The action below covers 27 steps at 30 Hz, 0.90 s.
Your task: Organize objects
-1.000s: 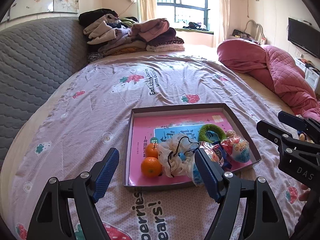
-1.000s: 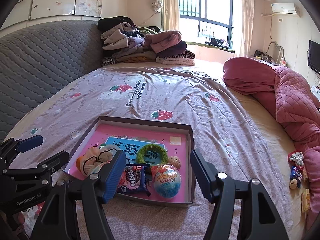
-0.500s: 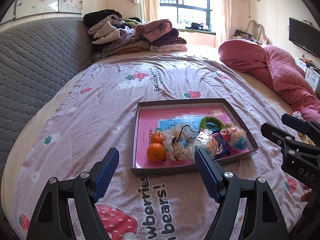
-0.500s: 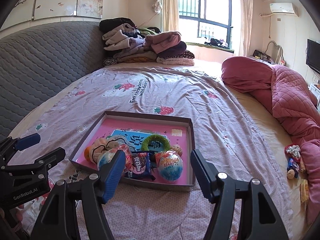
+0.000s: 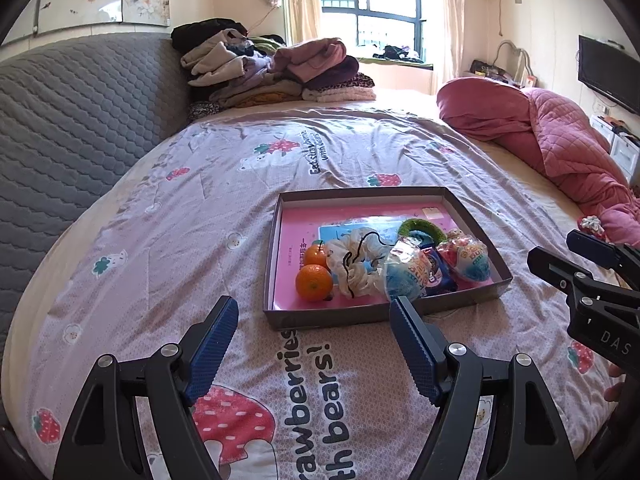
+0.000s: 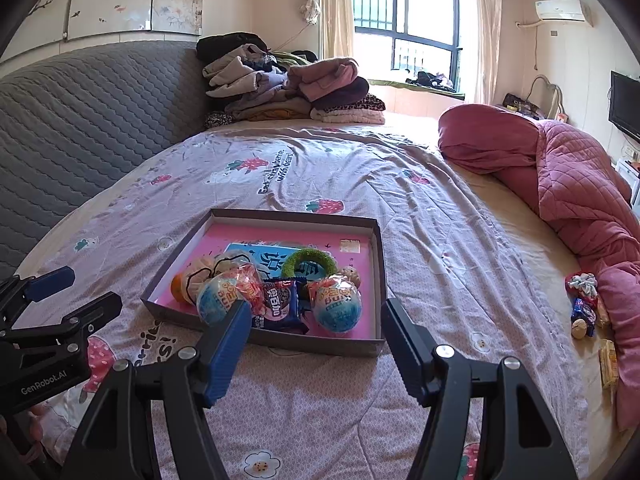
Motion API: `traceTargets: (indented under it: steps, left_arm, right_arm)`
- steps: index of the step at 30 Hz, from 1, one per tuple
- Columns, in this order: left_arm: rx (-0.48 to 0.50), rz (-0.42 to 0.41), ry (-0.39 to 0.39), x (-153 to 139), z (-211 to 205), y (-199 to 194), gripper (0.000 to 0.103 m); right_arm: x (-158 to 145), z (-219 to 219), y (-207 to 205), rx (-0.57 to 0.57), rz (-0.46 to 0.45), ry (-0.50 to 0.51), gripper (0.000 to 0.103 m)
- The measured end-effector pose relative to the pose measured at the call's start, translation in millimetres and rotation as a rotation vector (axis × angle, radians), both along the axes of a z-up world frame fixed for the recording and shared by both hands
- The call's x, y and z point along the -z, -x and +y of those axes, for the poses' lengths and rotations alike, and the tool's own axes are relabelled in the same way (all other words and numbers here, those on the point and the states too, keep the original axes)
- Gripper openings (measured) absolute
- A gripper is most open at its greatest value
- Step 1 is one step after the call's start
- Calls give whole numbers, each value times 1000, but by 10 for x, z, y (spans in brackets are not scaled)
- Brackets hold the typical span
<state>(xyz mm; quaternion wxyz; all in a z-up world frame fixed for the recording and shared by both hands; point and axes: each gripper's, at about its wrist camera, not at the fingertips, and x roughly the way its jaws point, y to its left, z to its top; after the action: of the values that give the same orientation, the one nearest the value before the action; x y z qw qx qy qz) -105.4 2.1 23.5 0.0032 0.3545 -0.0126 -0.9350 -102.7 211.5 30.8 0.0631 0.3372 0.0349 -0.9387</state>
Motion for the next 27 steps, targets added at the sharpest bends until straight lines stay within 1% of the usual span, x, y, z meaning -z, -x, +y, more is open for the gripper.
traceTargets:
  steps: [4,10,21,27]
  left_arm:
    - [7,-19,5,75,20,-32,79]
    - [14,-29,12,160,55,-74,79]
    - [5,-46,13,276,81,-104,79]
    - [3,-50,-7,357,73,-113,79]
  right_arm:
    - [47,-11,-64,2,-1,-14,67]
    - [103,16,-89,7,-12,7,67]
    - [251,62,-139,13,-33,-3,67]
    - [364,128,-173,22,-45,6,67]
